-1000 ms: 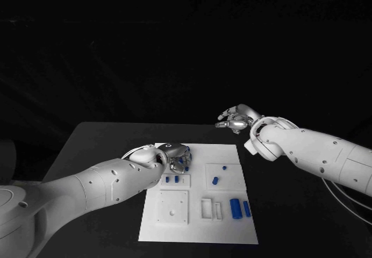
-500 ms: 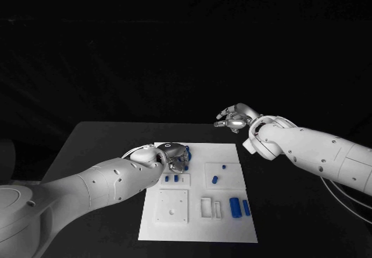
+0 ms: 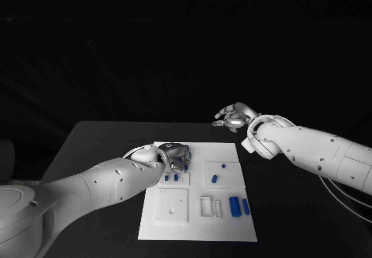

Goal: Assemble the parts on the task board

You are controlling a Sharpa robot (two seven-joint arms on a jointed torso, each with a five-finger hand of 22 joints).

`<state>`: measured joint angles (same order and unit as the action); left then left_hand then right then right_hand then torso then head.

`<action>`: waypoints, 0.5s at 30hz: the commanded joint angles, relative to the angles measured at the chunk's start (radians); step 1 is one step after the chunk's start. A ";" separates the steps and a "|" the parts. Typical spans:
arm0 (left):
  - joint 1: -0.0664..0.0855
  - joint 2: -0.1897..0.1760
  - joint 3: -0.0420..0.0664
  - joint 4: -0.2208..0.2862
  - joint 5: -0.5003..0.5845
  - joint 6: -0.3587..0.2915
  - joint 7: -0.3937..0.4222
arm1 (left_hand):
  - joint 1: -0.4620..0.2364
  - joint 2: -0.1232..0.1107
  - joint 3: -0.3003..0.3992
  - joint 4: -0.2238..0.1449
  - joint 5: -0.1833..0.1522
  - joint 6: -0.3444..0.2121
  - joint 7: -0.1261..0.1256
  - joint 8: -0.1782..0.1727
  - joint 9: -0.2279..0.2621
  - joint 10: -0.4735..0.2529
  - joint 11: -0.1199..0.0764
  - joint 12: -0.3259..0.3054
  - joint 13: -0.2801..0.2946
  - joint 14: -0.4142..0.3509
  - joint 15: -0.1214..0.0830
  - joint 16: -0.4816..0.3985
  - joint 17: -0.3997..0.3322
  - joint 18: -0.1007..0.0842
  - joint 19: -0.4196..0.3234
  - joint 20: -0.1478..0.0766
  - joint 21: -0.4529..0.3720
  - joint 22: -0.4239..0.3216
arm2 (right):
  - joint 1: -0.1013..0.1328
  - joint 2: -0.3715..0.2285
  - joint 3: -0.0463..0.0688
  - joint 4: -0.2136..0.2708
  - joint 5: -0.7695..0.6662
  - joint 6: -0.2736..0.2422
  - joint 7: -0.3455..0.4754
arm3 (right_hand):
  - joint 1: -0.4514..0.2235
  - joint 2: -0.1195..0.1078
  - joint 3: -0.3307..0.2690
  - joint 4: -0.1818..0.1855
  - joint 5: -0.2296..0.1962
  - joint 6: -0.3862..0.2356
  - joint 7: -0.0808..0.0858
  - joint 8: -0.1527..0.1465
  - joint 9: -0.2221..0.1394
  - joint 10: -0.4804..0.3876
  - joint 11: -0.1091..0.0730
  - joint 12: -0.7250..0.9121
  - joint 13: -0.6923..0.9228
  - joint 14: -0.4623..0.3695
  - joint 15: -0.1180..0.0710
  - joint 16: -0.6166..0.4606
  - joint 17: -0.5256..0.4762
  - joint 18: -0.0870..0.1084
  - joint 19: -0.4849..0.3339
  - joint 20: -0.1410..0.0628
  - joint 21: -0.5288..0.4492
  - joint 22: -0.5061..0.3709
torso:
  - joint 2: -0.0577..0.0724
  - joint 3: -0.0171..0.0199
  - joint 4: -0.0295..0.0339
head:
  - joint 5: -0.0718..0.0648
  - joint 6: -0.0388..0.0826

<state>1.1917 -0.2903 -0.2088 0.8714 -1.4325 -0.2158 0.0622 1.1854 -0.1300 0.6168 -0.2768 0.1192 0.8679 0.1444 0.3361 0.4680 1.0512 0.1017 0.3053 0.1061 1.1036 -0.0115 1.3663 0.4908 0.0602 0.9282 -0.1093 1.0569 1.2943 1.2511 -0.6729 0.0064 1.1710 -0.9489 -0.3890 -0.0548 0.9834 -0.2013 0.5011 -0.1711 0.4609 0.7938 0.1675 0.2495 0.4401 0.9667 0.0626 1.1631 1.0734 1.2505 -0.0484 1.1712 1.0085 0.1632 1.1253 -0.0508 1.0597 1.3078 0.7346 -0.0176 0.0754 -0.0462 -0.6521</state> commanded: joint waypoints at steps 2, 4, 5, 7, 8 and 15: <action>-0.003 0.010 -0.002 -0.010 0.002 0.016 0.009 | -0.004 0.005 0.003 -0.001 -0.005 -0.007 -0.001 -0.005 -0.003 0.008 -0.001 -0.007 -0.003 0.011 -0.001 0.005 -0.001 0.094 0.008 -0.001 0.005 0.002 | 0.000 0.001 0.000 0.002 -0.004 0.008 0.006 | -0.010 -0.001 -0.003 0.003 0.005 -0.002 0.007 0.002 -0.001 -0.005 -0.002 0.007 -0.002 -0.007 -0.002 0.006 -0.001 0.099 0.006 -0.003 -0.006 0.017 | 0.000 0.0004 -0.0011 | -0.001 -0.001; -0.006 0.015 -0.002 -0.020 0.016 0.016 0.006 | -0.008 0.005 0.001 0.001 -0.008 -0.009 0.000 -0.007 -0.004 0.008 0.000 -0.009 -0.004 0.012 -0.001 0.006 -0.002 0.094 0.010 -0.001 0.006 0.002 | 0.000 0.003 0.000 0.000 -0.004 0.007 0.005 | -0.010 -0.001 -0.003 0.003 0.005 -0.002 0.007 0.002 -0.001 -0.005 -0.002 0.007 -0.002 -0.006 -0.002 0.006 -0.001 0.099 0.006 -0.004 -0.006 0.017 | 0.000 0.0006 -0.0014 | 0.000 -0.002; -0.008 0.017 -0.002 -0.025 0.016 0.019 0.005 | -0.012 0.005 0.000 0.003 -0.010 -0.010 0.000 -0.008 -0.005 0.008 0.000 -0.010 -0.004 0.012 -0.001 0.006 -0.002 0.094 0.010 -0.001 0.006 0.002 | 0.000 0.003 0.000 0.000 -0.004 0.007 0.005 | -0.010 -0.001 -0.003 0.003 0.005 -0.002 0.007 0.002 -0.001 -0.005 -0.002 0.007 -0.002 -0.006 -0.002 0.006 -0.001 0.099 0.006 -0.004 -0.006 0.017 | 0.000 0.0007 -0.0010 | 0.000 -0.002; -0.009 0.020 -0.002 -0.030 0.016 0.024 0.005 | -0.019 0.007 -0.003 0.008 -0.015 -0.010 0.004 -0.009 -0.006 0.011 -0.001 -0.010 -0.005 0.014 -0.001 0.008 -0.003 0.094 0.012 -0.001 0.007 0.003 | 0.000 0.004 0.000 0.001 -0.004 0.008 0.005 | -0.010 -0.001 -0.003 0.003 0.005 -0.002 0.007 0.002 -0.001 -0.005 -0.002 0.007 -0.002 -0.006 -0.002 0.006 -0.001 0.099 0.006 -0.004 -0.006 0.017 | 0.000 0.0008 -0.0009 | -0.001 -0.001; -0.009 0.020 -0.002 -0.031 0.016 0.027 0.004 | -0.021 0.008 -0.004 0.010 -0.017 -0.005 0.007 -0.007 -0.006 0.016 -0.002 -0.009 -0.005 0.016 -0.002 0.010 -0.003 0.095 0.014 -0.002 0.008 0.003 | 0.000 0.005 0.000 0.001 -0.004 0.008 0.005 | -0.010 -0.001 -0.003 0.003 0.005 -0.002 0.007 0.002 -0.001 -0.005 -0.002 0.007 -0.002 -0.006 -0.002 0.006 -0.001 0.099 0.006 -0.004 -0.006 0.017 | 0.000 0.0008 -0.0008 | -0.001 -0.002; -0.012 0.022 -0.002 -0.041 0.016 0.046 -0.004 | -0.022 0.015 -0.004 0.008 -0.024 0.019 0.004 0.003 -0.005 0.039 -0.010 -0.005 -0.004 0.027 -0.010 0.018 -0.005 0.100 0.024 -0.007 0.015 0.006 | 0.000 0.007 0.000 -0.002 -0.004 0.009 0.005 | -0.010 -0.001 -0.003 0.003 0.005 -0.002 0.007 0.002 -0.001 -0.005 -0.002 0.007 -0.002 -0.006 -0.002 0.006 -0.001 0.099 0.006 -0.004 -0.006 0.017 | 0.000 0.0021 0.0009 | -0.002 -0.005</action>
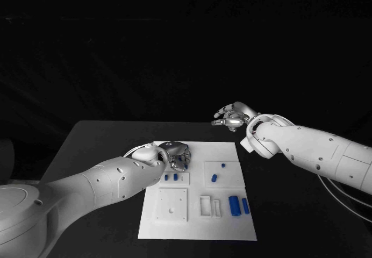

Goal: Assemble the parts on the task board

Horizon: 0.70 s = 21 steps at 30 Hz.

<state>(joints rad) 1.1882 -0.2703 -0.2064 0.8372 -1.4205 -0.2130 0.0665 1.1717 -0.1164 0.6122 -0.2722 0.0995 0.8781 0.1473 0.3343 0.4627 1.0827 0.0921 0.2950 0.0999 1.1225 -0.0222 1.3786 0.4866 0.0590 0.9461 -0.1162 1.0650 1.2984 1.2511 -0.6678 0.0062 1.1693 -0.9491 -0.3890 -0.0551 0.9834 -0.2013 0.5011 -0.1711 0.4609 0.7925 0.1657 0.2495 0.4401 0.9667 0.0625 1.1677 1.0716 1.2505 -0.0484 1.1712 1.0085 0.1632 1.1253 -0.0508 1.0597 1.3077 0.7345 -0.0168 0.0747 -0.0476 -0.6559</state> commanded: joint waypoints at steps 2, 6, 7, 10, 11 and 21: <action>-0.008 0.002 -0.004 -0.009 0.004 0.045 -0.008 | -0.007 0.004 0.001 0.002 -0.005 0.019 -0.003 0.009 0.001 0.015 -0.003 0.008 0.003 0.012 -0.002 0.008 -0.001 0.102 0.009 -0.003 0.009 0.002 | 0.000 0.003 0.001 -0.001 -0.003 0.009 0.006 | -0.010 -0.001 -0.003 0.003 0.005 -0.001 0.009 0.002 -0.001 -0.005 -0.002 0.003 0.000 -0.006 -0.002 0.006 -0.001 0.099 0.006 -0.004 -0.006 0.017 | -0.001 0.0010 0.0020 | 0.000 -0.002; -0.009 0.004 -0.005 -0.010 -0.002 0.051 -0.005 | -0.006 0.008 0.002 -0.001 -0.007 0.037 -0.010 0.017 0.003 0.032 -0.008 0.010 0.003 0.016 -0.007 0.010 -0.003 0.101 0.012 -0.006 0.012 0.004 | 0.000 0.004 0.001 -0.002 -0.004 0.010 0.006 | -0.010 -0.001 -0.003 0.003 0.005 0.000 0.009 0.002 -0.001 -0.005 -0.002 0.003 0.000 -0.006 -0.002 0.007 -0.001 0.099 0.006 -0.004 -0.006 0.017 | 0.000 0.0012 0.0026 | 0.000 -0.002; -0.009 0.004 -0.005 -0.011 -0.010 0.051 -0.003 | -0.005 0.010 0.003 -0.002 -0.006 0.043 -0.012 0.019 0.003 0.038 -0.010 0.012 0.004 0.017 -0.009 0.011 -0.004 0.101 0.013 -0.007 0.013 0.004 | 0.000 0.004 0.001 -0.001 -0.004 0.010 0.006 | -0.010 -0.001 -0.003 0.003 0.005 0.000 0.009 0.003 -0.001 -0.005 -0.002 0.003 -0.001 -0.006 -0.002 0.007 -0.001 0.099 0.006 -0.004 -0.006 0.017 | -0.001 0.0001 0.0021 | 0.000 -0.003; -0.011 0.005 -0.008 -0.012 -0.012 0.056 0.000 | -0.003 0.014 0.005 -0.005 -0.005 0.061 -0.019 0.026 0.004 0.056 -0.016 0.015 0.005 0.024 -0.015 0.015 -0.005 0.101 0.017 -0.011 0.017 0.006 | 0.000 0.004 0.001 -0.003 -0.004 0.010 0.006 | -0.010 -0.001 -0.003 0.003 0.005 0.000 0.009 0.003 -0.001 -0.005 -0.002 0.003 -0.001 -0.006 -0.002 0.007 -0.001 0.099 0.006 -0.004 -0.006 0.017 | -0.001 -0.0004 0.0014 | 0.000 -0.004; -0.012 0.006 -0.010 -0.013 -0.016 0.053 0.005 | -0.002 0.017 0.007 -0.007 -0.004 0.070 -0.022 0.029 0.005 0.066 -0.020 0.016 0.006 0.028 -0.018 0.017 -0.005 0.101 0.019 -0.013 0.018 0.006 | 0.000 0.004 0.001 -0.003 -0.004 0.009 0.006 | -0.010 -0.001 -0.003 0.003 0.005 0.000 0.009 0.003 -0.001 -0.005 -0.002 0.003 -0.001 -0.006 -0.002 0.007 -0.001 0.099 0.006 -0.004 -0.006 0.017 | -0.001 -0.0008 0.0010 | 0.000 -0.005; -0.017 0.006 -0.016 -0.013 -0.022 0.051 0.019 | 0.009 0.030 0.016 -0.014 0.008 0.100 -0.033 0.036 0.004 0.105 -0.032 0.009 0.013 0.039 -0.031 0.021 -0.009 0.099 0.025 -0.023 0.024 0.009 | 0.000 0.003 0.001 -0.002 -0.004 0.009 0.006 | -0.010 0.000 -0.003 0.003 0.005 0.000 0.009 0.003 -0.001 -0.004 -0.002 0.004 -0.001 -0.006 -0.003 0.007 -0.001 0.099 0.007 -0.004 -0.006 0.017 | -0.001 -0.0011 0.0016 | -0.001 -0.007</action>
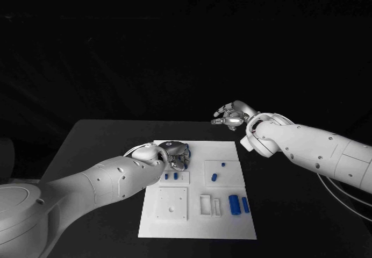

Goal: Assemble the parts on the task board

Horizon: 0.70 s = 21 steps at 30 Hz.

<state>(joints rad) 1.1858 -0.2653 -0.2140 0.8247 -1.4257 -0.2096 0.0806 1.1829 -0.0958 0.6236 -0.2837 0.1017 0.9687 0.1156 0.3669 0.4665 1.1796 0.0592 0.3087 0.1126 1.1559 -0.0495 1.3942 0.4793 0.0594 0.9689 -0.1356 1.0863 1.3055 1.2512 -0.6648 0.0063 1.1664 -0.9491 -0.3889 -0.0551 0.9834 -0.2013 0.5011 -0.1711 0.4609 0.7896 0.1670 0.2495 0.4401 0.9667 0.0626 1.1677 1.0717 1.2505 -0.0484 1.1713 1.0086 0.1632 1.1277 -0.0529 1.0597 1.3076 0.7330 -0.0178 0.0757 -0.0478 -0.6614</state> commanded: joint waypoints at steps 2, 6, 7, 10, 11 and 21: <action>-0.014 0.000 -0.008 -0.001 -0.017 0.044 0.005 | -0.001 0.013 0.006 -0.001 0.010 0.014 -0.002 0.004 0.000 0.014 -0.001 -0.007 0.002 0.009 -0.005 0.007 -0.002 0.098 0.004 -0.006 0.004 0.002 | 0.000 0.000 0.000 0.002 -0.004 0.009 0.006 | -0.010 0.000 -0.003 0.003 0.005 0.003 0.007 0.003 -0.001 -0.004 -0.002 0.004 -0.001 -0.006 -0.003 0.007 -0.001 0.099 0.004 -0.002 -0.006 0.017 | 0.000 0.0001 0.0007 | -0.001 -0.002; -0.015 0.000 -0.009 -0.003 -0.017 0.040 0.004 | -0.001 0.017 0.008 -0.001 0.014 0.020 -0.004 0.005 0.000 0.022 -0.003 -0.010 0.004 0.014 -0.007 0.009 -0.003 0.097 0.007 -0.008 0.006 0.002 | 0.000 0.000 0.000 0.002 -0.004 0.008 0.006 | -0.010 0.000 -0.003 0.003 0.006 0.003 0.007 0.003 -0.001 -0.004 -0.002 0.004 -0.001 -0.005 -0.003 0.007 -0.001 0.099 0.005 -0.002 -0.005 0.017 | 0.000 0.0000 0.0008 | 0.000 -0.003; -0.015 -0.001 -0.009 -0.003 -0.017 0.037 0.004 | -0.002 0.018 0.009 -0.001 0.014 0.022 -0.004 0.005 0.000 0.024 -0.004 -0.011 0.004 0.015 -0.008 0.009 -0.003 0.097 0.008 -0.009 0.006 0.002 | 0.000 0.000 0.000 0.002 -0.004 0.008 0.006 | -0.010 0.000 -0.003 0.003 0.006 0.003 0.007 0.003 -0.001 -0.004 -0.002 0.004 -0.001 -0.005 -0.003 0.007 -0.001 0.099 0.005 -0.002 -0.005 0.017 | 0.000 -0.0001 0.0009 | 0.000 -0.002; -0.015 -0.003 -0.009 -0.002 -0.017 0.024 0.005 | -0.003 0.020 0.009 0.000 0.015 0.027 -0.006 0.006 0.000 0.030 -0.006 -0.014 0.006 0.019 -0.010 0.011 -0.004 0.096 0.010 -0.011 0.007 0.002 | 0.000 0.000 0.000 0.001 -0.005 0.008 0.007 | -0.010 0.000 -0.004 0.002 0.006 0.004 0.007 0.003 -0.001 -0.004 -0.002 0.004 -0.001 -0.005 -0.003 0.007 -0.001 0.099 0.005 -0.002 -0.005 0.017 | 0.000 -0.0003 0.0004 | 0.000 -0.001; -0.015 -0.004 -0.009 -0.001 -0.017 0.017 0.005 | -0.003 0.020 0.009 0.000 0.015 0.027 -0.006 0.006 0.000 0.030 -0.006 -0.014 0.006 0.019 -0.010 0.011 -0.004 0.096 0.010 -0.011 0.007 0.002 | 0.000 0.000 0.000 0.002 -0.005 0.008 0.007 | -0.010 0.000 -0.004 0.002 0.006 0.004 0.007 0.003 -0.001 -0.004 -0.002 0.004 -0.001 -0.005 -0.003 0.007 -0.001 0.099 0.005 -0.002 -0.005 0.017 | 0.000 -0.0003 0.0004 | 0.000 -0.001; -0.015 -0.032 -0.006 0.020 0.104 -0.062 0.011 | -0.014 0.031 0.010 0.002 0.016 0.042 -0.010 0.009 0.000 0.051 -0.013 -0.020 0.012 0.035 -0.017 0.015 -0.005 0.096 0.024 -0.019 0.012 0.001 | 0.000 0.003 0.000 -0.001 -0.005 0.010 0.007 | -0.011 0.000 -0.004 0.002 0.006 0.004 0.007 0.003 -0.001 -0.003 -0.002 0.004 -0.002 -0.005 -0.003 0.007 -0.001 0.099 0.005 -0.002 -0.005 0.017 | -0.001 0.0003 -0.0019 | 0.000 0.005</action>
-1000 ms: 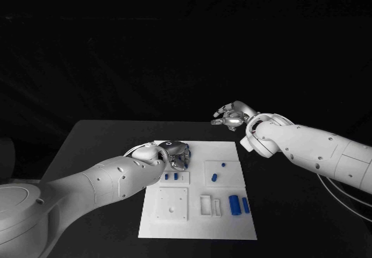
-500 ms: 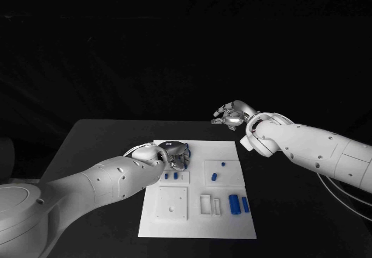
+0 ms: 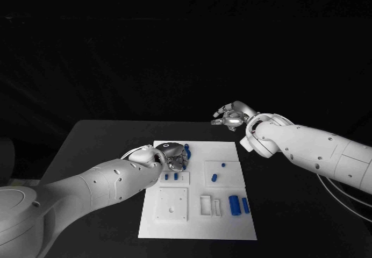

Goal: Assemble the parts on the task board

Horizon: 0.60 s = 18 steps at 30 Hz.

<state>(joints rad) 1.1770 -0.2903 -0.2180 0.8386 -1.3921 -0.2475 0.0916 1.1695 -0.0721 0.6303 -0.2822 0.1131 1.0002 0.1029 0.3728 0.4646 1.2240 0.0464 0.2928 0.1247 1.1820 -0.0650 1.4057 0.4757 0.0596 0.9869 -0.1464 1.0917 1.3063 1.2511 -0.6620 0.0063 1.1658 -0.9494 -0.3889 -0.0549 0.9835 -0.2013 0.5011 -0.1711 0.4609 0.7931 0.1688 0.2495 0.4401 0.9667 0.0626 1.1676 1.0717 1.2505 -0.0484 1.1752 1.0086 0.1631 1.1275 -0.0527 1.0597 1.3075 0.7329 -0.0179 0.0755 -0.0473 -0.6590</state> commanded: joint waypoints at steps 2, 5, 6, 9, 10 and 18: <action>-0.006 -0.014 0.004 0.015 0.097 -0.033 0.002 | -0.002 0.007 0.003 0.000 0.005 0.013 0.002 0.003 0.002 0.009 -0.001 -0.006 0.001 0.010 -0.002 0.004 -0.002 0.096 0.007 -0.009 0.007 -0.001 | 0.000 0.000 0.001 0.000 -0.004 0.010 0.006 | -0.011 0.000 -0.004 0.002 0.006 0.000 0.005 0.003 -0.001 -0.003 -0.003 0.005 -0.002 -0.005 -0.003 0.003 -0.001 0.099 0.005 -0.002 -0.005 0.017 | -0.001 0.0005 -0.0008 | -0.001 0.003; -0.005 -0.023 0.008 0.025 0.104 -0.046 0.005 | -0.002 0.007 0.004 0.000 0.006 0.014 0.001 0.003 0.002 0.011 -0.001 -0.007 0.001 0.011 -0.003 0.004 -0.002 0.096 0.008 -0.010 0.007 -0.001 | 0.000 -0.002 0.001 0.001 -0.004 0.009 0.006 | -0.011 0.000 -0.004 0.002 0.006 0.000 0.005 0.003 -0.001 -0.003 -0.003 0.005 -0.002 -0.005 -0.003 0.003 -0.001 0.099 0.005 -0.002 -0.005 0.017 | 0.000 0.0001 0.0012 | -0.003 0.004; -0.005 -0.024 0.015 0.027 0.108 -0.052 0.007 | -0.002 0.007 0.004 0.000 0.006 0.014 0.001 0.003 0.002 0.011 -0.002 -0.007 0.001 0.012 -0.003 0.004 -0.002 0.096 0.008 -0.010 0.007 -0.001 | 0.000 -0.003 0.001 0.001 -0.004 0.010 0.006 | -0.011 0.000 -0.004 0.002 0.006 0.000 0.005 0.004 -0.001 -0.003 -0.003 0.005 -0.002 -0.005 -0.003 0.003 -0.001 0.099 0.005 -0.002 -0.005 0.017 | 0.000 -0.0001 0.0017 | -0.004 0.005; -0.004 -0.032 0.030 0.036 0.101 -0.071 0.020 | -0.003 0.007 0.005 -0.001 0.010 0.016 0.000 0.003 0.002 0.014 -0.003 -0.009 0.003 0.014 -0.004 0.005 -0.003 0.096 0.010 -0.011 0.007 -0.001 | 0.000 -0.006 0.001 0.002 -0.004 0.008 0.006 | -0.011 0.000 -0.004 0.002 0.006 0.000 0.005 0.004 -0.001 -0.003 -0.003 0.005 -0.002 -0.005 -0.003 0.003 -0.001 0.099 0.006 -0.002 -0.005 0.017 | 0.000 -0.0010 0.0030 | -0.006 0.004; -0.002 -0.037 0.033 0.042 0.101 -0.075 0.023 | -0.001 0.007 0.007 -0.002 0.015 0.017 0.000 0.003 0.002 0.016 -0.003 -0.011 0.003 0.015 -0.004 0.004 -0.004 0.096 0.011 -0.012 0.007 -0.001 | 0.000 -0.006 0.001 0.003 -0.004 0.009 0.005 | -0.011 0.000 -0.004 0.002 0.006 0.000 0.005 0.004 -0.001 -0.003 -0.003 0.005 -0.002 -0.005 -0.003 0.003 -0.001 0.099 0.006 -0.002 -0.005 0.017 | 0.000 -0.0010 0.0030 | -0.007 0.004; 0.008 -0.083 0.082 0.101 0.101 -0.046 0.016 | -0.001 0.005 0.009 -0.003 0.016 0.019 -0.001 0.003 0.001 0.019 -0.004 -0.013 0.005 0.015 -0.005 0.003 -0.005 0.095 0.012 -0.013 0.007 -0.002 | 0.000 -0.008 0.001 0.002 -0.004 0.009 0.004 | -0.011 0.001 -0.004 0.002 0.006 0.001 0.005 0.004 -0.001 -0.003 -0.003 0.005 -0.002 -0.004 -0.003 0.003 -0.001 0.099 0.006 -0.002 -0.005 0.017 | -0.001 -0.0006 0.0036 | -0.001 0.009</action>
<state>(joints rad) 1.1820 -0.3693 -0.1390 0.9272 -1.3036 -0.2958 0.0958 1.1682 -0.0709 0.6332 -0.2853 0.1267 1.0100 0.0989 0.3706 0.4652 1.2357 0.0438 0.2854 0.1276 1.1893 -0.0720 1.4057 0.4717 0.0590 0.9940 -0.1498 1.0956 1.3061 1.2511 -0.6700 0.0064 1.1678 -0.9495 -0.3889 -0.0553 0.9834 -0.2013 0.5012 -0.1711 0.4609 0.7942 0.1673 0.2495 0.4401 0.9668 0.0626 1.1676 1.0707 1.2505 -0.0484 1.1752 1.0086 0.1632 1.1274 -0.0525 1.0597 1.3074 0.7321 -0.0182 0.0780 -0.0503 -0.6499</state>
